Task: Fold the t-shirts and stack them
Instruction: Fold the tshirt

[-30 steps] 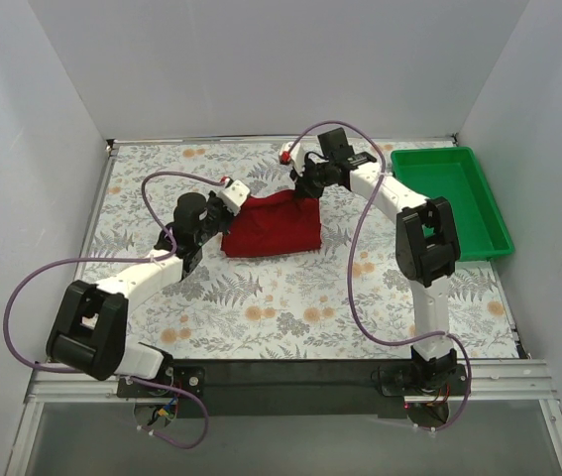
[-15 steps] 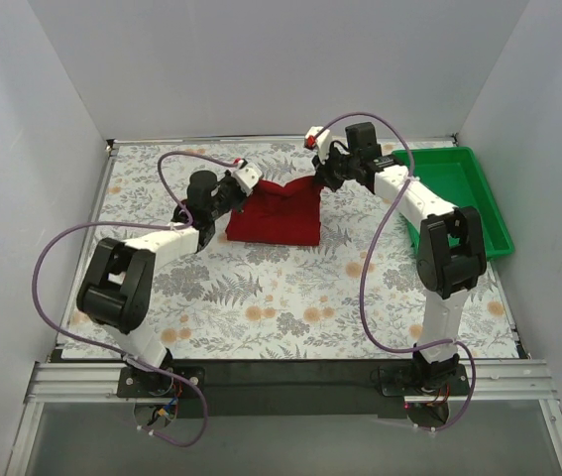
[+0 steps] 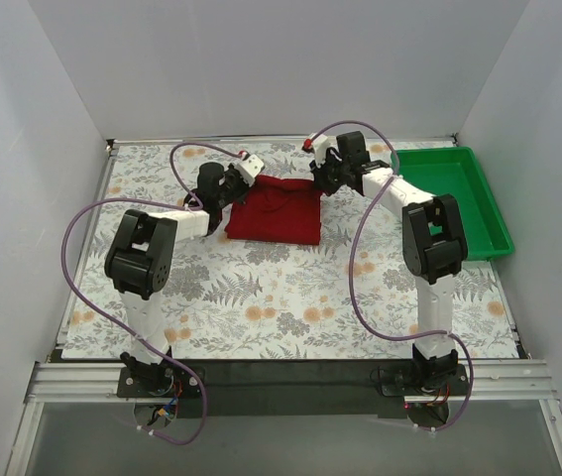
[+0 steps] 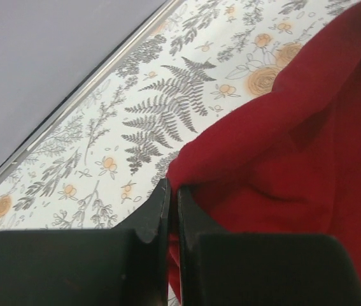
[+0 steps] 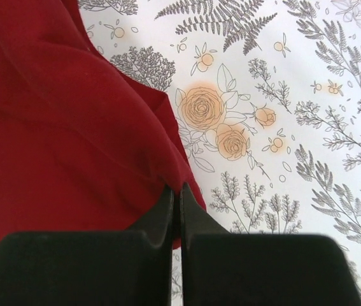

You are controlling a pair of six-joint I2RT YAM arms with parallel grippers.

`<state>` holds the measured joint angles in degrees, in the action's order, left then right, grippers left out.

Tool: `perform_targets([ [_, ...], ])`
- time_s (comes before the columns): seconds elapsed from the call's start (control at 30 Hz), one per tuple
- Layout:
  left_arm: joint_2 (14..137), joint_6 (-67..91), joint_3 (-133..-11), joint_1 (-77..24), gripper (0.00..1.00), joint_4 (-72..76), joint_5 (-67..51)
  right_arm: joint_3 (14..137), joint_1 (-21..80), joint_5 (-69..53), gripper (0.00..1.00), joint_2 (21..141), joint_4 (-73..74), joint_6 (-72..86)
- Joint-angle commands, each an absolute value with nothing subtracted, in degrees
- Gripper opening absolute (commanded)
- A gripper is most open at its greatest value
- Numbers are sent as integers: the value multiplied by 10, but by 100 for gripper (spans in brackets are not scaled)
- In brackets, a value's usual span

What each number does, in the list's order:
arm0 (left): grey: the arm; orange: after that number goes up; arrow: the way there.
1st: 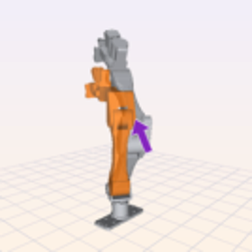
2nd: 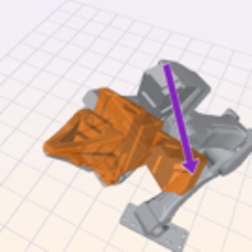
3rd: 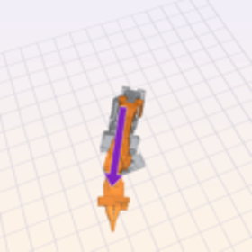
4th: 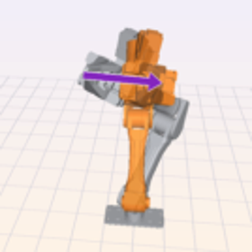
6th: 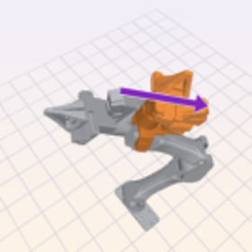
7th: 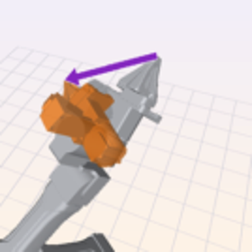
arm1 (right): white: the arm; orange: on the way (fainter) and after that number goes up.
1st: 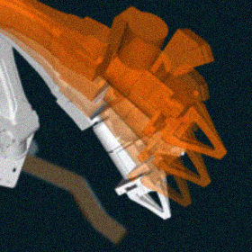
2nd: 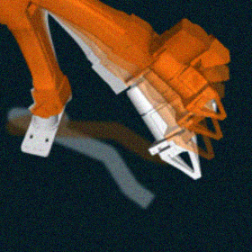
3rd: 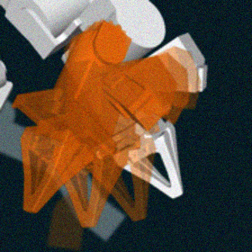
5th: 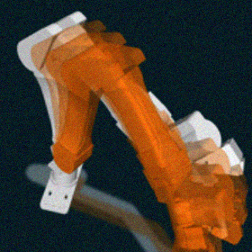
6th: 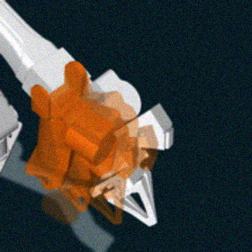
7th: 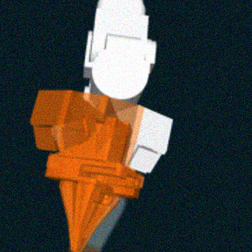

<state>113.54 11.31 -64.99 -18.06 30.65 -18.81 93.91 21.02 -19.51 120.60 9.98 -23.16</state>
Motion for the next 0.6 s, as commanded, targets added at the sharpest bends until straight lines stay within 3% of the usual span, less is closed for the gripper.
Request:
perform_targets([
  [0.0, 1127, 105, -672, -175, 0, 329, -164, 985, 207, -181, 1, 1224, 76, -206],
  [0.3, 1141, 86, -677, -174, 0, 313, -128, 1030, 209, -152, 1, 1259, 76, -179],
  [0.37, 1145, 87, -679, -174, 5, 315, -92, 1041, 210, -140, 1, 1265, 76, -171],
  [0.43, 1143, 89, -684, -174, 17, 310, -59, 1063, 212, -114, 14, 1275, 76, -148],
  [0.47, 1139, 90, -688, -175, 25, 309, -47, 1074, 214, -106, 33, 1280, 76, -143],
  [0.53, 1129, 101, -692, -175, 37, 301, -16, 1082, 214, -95, 46, 1279, 77, -132],
  [0.57, 1123, 106, -694, -176, 65, 295, -9, 1084, 214, -91, 53, 1275, 76, -131],
])
